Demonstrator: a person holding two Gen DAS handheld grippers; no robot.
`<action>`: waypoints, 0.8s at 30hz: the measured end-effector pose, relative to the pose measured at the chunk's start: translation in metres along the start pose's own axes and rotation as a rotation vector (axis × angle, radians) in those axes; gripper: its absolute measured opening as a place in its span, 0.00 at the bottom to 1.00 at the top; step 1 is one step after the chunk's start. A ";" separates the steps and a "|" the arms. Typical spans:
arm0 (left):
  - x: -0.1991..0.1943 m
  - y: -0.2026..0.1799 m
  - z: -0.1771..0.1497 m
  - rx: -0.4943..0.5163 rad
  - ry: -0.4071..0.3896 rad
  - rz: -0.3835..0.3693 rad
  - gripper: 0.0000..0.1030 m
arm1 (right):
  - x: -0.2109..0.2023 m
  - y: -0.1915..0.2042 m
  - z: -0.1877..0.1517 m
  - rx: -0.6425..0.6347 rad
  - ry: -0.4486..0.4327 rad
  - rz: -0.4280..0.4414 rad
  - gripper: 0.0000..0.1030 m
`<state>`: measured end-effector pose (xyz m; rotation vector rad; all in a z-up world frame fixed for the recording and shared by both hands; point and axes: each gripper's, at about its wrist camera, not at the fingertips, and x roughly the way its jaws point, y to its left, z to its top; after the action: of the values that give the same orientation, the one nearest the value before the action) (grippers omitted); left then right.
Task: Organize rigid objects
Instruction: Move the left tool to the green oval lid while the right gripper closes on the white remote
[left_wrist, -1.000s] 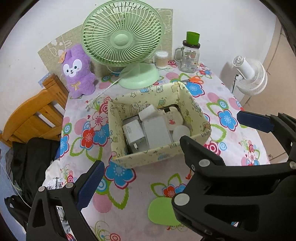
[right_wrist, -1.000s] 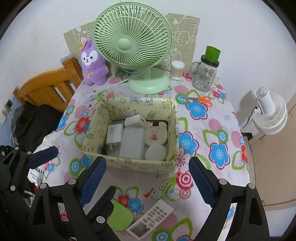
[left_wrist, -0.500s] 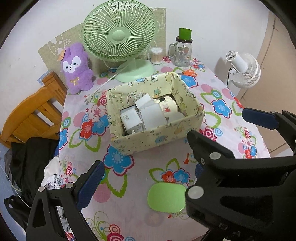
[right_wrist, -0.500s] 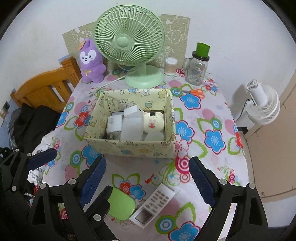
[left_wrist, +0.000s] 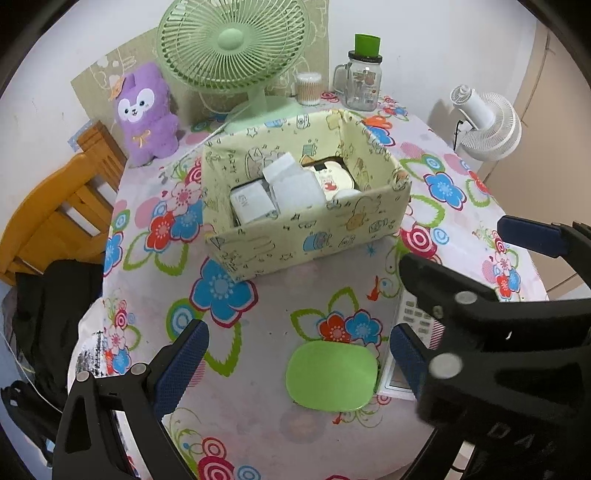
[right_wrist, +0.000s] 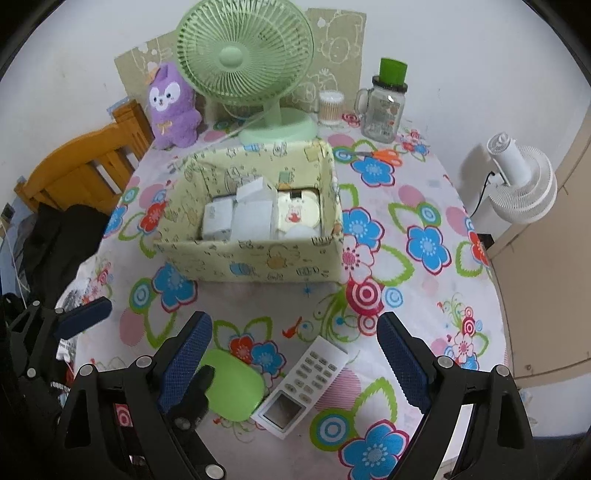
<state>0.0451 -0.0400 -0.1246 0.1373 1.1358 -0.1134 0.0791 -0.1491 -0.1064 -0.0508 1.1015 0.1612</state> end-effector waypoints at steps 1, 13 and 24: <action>0.003 0.000 -0.002 -0.001 0.001 -0.003 0.97 | 0.003 -0.002 -0.002 0.005 0.001 0.001 0.90; 0.046 -0.002 -0.023 0.016 0.088 -0.017 0.97 | 0.052 -0.015 -0.031 0.060 0.103 -0.019 0.90; 0.064 -0.006 -0.032 0.038 0.119 -0.037 0.97 | 0.079 -0.021 -0.046 0.125 0.163 -0.039 0.90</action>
<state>0.0424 -0.0418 -0.1963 0.1580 1.2557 -0.1614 0.0764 -0.1669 -0.1985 0.0266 1.2707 0.0533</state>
